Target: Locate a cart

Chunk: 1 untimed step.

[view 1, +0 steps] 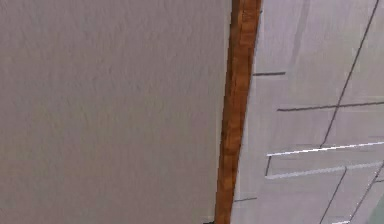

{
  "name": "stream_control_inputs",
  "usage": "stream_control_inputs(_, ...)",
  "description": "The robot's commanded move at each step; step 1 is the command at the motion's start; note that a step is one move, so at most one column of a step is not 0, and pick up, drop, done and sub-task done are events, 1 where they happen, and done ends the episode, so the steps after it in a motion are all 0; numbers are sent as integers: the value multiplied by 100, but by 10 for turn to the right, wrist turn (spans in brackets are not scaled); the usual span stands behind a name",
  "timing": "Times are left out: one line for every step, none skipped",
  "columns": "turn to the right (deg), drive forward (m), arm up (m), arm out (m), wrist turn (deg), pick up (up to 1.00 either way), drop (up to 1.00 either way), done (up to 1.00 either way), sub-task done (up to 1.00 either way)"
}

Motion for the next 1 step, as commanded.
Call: stream_control_inputs(0, 15, 0, 0, 0, 0, 0, 0, 0)
